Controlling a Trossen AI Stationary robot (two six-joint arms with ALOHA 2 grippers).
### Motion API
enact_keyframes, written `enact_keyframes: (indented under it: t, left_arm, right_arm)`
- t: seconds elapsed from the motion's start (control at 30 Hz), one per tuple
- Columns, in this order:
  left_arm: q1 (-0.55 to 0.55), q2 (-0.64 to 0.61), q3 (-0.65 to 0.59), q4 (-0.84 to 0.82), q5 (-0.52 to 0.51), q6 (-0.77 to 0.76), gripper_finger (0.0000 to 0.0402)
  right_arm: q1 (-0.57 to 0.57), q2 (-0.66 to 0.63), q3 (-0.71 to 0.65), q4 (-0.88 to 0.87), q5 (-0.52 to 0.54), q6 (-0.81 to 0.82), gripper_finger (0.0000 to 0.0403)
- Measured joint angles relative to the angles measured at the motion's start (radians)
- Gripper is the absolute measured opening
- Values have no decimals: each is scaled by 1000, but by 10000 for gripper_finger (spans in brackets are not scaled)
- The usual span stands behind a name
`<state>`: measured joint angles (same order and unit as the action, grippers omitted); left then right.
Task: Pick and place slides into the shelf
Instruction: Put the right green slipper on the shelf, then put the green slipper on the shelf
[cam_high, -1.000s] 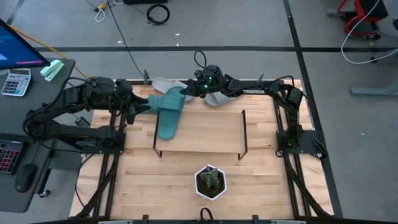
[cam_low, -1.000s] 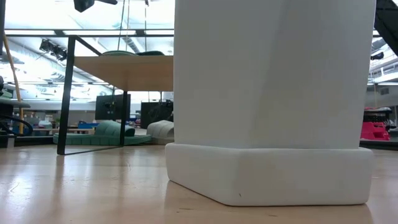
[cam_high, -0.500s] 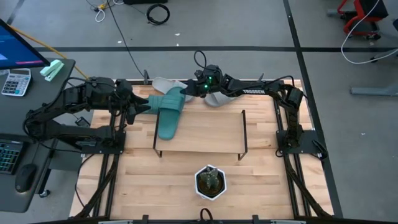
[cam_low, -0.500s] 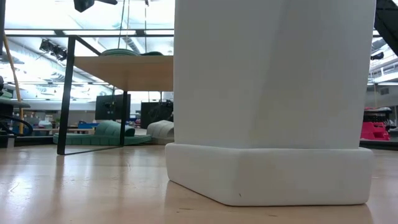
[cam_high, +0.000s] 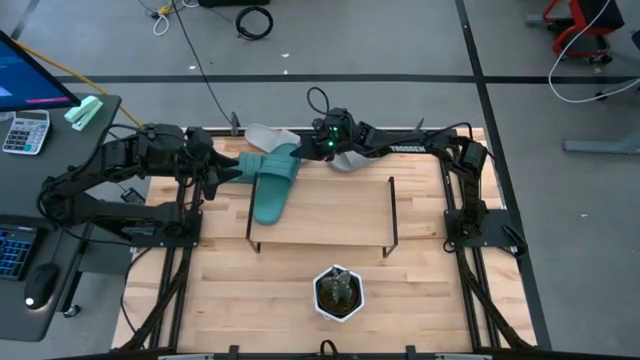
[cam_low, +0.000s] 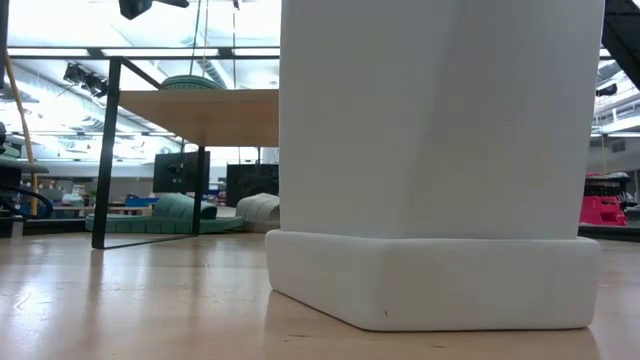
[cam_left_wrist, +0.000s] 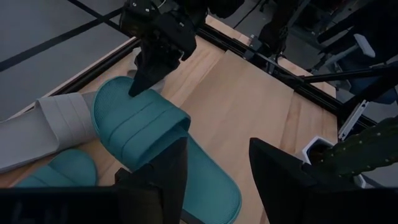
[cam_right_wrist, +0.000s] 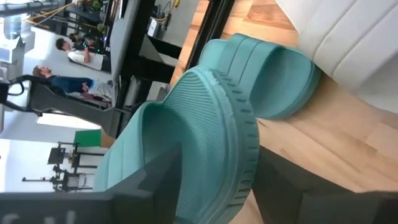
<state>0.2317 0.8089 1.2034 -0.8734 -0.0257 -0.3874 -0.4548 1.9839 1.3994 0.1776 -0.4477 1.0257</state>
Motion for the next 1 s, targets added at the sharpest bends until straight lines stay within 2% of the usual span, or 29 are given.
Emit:
enact_keyframes:
  t: [1.0]
  left_arm:
    - [0,0,0,0,0,1,175]
  right_arm:
    - [-17,-1,12,-69,16,0,270]
